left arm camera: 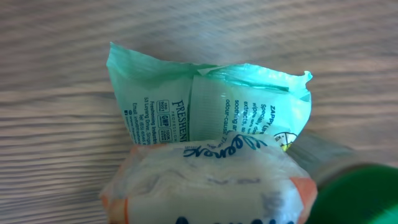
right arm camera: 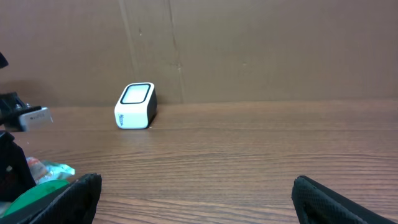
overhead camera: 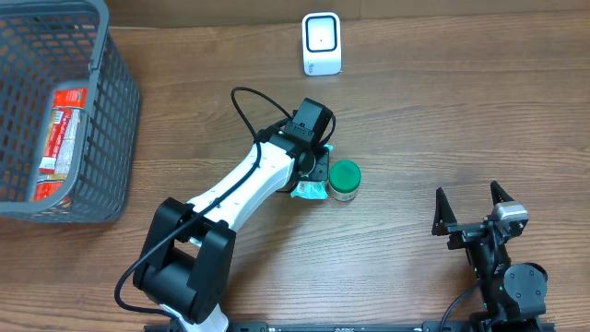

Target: Scan the item barcode

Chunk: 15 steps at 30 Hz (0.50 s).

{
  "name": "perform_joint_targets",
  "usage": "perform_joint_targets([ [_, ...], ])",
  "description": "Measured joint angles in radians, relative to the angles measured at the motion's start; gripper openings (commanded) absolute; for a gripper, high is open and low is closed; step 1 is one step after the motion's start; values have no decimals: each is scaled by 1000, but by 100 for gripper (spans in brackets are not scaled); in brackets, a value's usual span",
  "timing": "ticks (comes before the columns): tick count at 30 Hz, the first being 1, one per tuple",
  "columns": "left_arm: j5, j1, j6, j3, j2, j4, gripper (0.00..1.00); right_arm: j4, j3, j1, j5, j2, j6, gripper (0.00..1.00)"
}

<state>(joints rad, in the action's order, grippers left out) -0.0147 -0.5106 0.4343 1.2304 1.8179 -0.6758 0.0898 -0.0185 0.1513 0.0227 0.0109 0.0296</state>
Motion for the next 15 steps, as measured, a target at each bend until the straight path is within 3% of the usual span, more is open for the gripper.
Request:
perform_joint_targets([
  [7, 126, 0, 0, -5, 0, 13, 31, -1, 0, 0, -1, 0, 0, 100],
  [15, 165, -55, 14, -5, 0, 28, 32, 0, 0, 0, 0, 0, 0, 100],
])
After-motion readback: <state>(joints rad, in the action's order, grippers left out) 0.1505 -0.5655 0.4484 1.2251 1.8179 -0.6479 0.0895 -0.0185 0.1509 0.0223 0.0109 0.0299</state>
